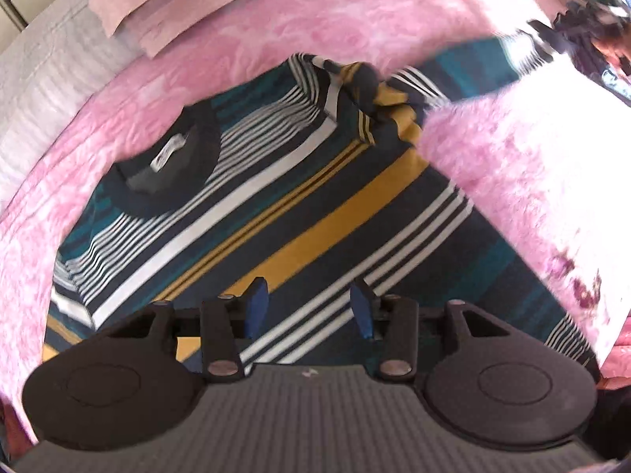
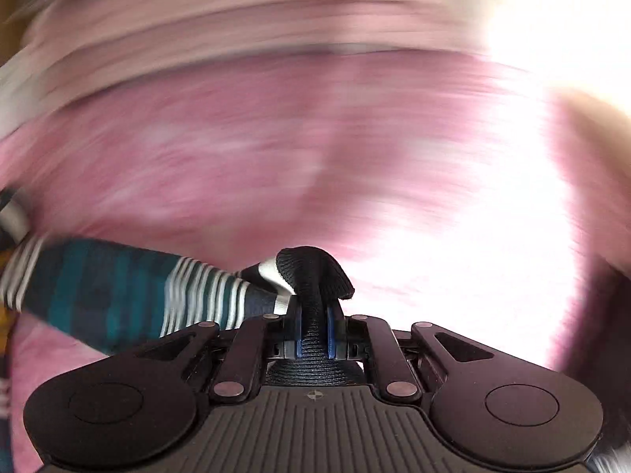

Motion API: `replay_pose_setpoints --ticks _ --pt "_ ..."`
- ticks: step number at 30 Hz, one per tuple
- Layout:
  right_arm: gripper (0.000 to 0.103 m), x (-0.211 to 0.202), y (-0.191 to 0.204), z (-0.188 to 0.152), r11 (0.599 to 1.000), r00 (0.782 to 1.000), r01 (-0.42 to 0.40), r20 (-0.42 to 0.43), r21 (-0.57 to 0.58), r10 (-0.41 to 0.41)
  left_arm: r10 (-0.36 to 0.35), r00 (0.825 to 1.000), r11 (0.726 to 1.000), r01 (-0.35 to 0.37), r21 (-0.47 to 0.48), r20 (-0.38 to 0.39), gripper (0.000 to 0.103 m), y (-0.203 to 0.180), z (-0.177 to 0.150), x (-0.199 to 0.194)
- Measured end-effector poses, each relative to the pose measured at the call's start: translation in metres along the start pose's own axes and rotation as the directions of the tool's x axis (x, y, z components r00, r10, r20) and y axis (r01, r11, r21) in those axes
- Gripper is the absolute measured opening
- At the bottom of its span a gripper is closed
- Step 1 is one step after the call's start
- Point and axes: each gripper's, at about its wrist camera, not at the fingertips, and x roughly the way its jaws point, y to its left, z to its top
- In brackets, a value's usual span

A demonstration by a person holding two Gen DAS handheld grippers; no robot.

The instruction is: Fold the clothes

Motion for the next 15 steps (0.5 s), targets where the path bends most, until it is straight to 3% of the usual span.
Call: replay_pose_setpoints --ticks 4,8,11,14,15 --pt "0.01 -0.022 -0.036 -0.052 0.982 0.989 0.14 -0.072 0.126 -0.131 -0.015 1.0 0.999 0.014 0.033 0.021 0.041 -0.005 0.01 0.001" --pt "0.01 -0.025 -0.034 -0.085 0.969 0.973 0.188 -0.166 0.161 -0.162 -0.03 0.999 0.998 0.028 0.058 0.038 0.042 -0.009 0.017 0.003" --pt "0.012 -0.025 -0.03 -0.099 0.958 0.962 0.188 -0.238 0.219 -0.134 -0.038 0.999 0.997 0.036 0.063 0.036 0.042 -0.01 0.019 0.006" --pt "0.049 -0.031 -0.04 -0.105 0.937 0.958 0.213 -0.248 0.278 -0.144 -0.045 0.998 0.997 0.042 0.071 0.046 0.042 -0.014 0.025 0.008" --pt "0.05 -0.036 -0.043 -0.104 0.931 0.958 0.224 -0.241 0.287 -0.156 -0.049 0.997 0.996 0.045 0.073 0.052 0.042 -0.016 0.027 0.009"
